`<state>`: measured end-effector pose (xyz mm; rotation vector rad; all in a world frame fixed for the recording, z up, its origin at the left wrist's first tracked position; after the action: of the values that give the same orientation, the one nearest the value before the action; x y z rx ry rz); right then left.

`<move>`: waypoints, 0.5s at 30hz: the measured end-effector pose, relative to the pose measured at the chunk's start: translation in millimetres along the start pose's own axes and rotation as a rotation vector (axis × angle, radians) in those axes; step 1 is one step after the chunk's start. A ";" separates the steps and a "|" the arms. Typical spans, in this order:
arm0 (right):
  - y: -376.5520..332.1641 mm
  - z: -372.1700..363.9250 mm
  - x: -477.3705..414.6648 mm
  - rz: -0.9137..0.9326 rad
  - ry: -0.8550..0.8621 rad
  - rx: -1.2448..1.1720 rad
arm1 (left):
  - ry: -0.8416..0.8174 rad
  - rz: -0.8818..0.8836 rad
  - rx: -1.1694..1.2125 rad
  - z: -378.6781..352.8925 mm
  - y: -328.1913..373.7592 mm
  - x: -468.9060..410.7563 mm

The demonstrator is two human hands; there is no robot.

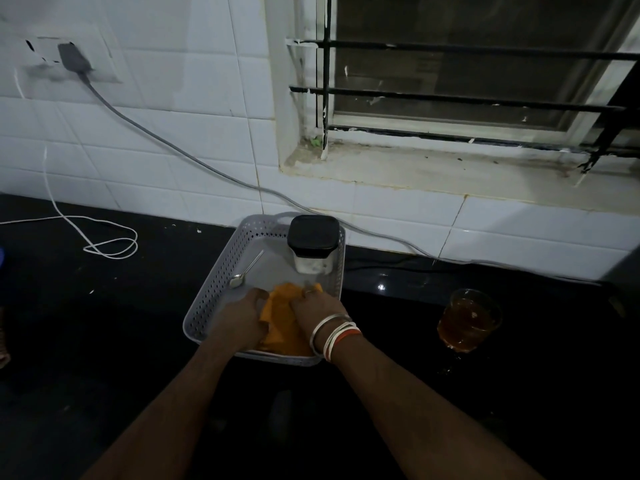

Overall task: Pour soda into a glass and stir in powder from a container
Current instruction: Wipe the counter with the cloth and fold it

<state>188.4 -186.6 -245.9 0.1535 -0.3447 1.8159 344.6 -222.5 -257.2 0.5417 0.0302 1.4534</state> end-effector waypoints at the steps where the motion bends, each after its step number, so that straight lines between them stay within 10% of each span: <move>1: -0.8 1.2 1.2 0.001 0.013 -0.031 | -0.001 -0.009 0.004 -0.9 -0.6 -0.8; 15: -9.5 14.9 26.3 -0.091 0.174 -0.209 | 0.100 -0.059 -0.095 -2.0 7.2 1.3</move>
<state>189.3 -164.8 -223.0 -0.1321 -0.3952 1.6782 337.4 -220.5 -255.9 0.3880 0.0558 1.4154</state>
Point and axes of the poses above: each hand's wrist, its own x-axis away from the middle knuckle, its own z-axis out of the back of the hand, y = z × x, the point moved 2 cm from there along -x, towards the middle knuckle, and after that the axes turned 12 degrees about z, right-handed, at the moved point
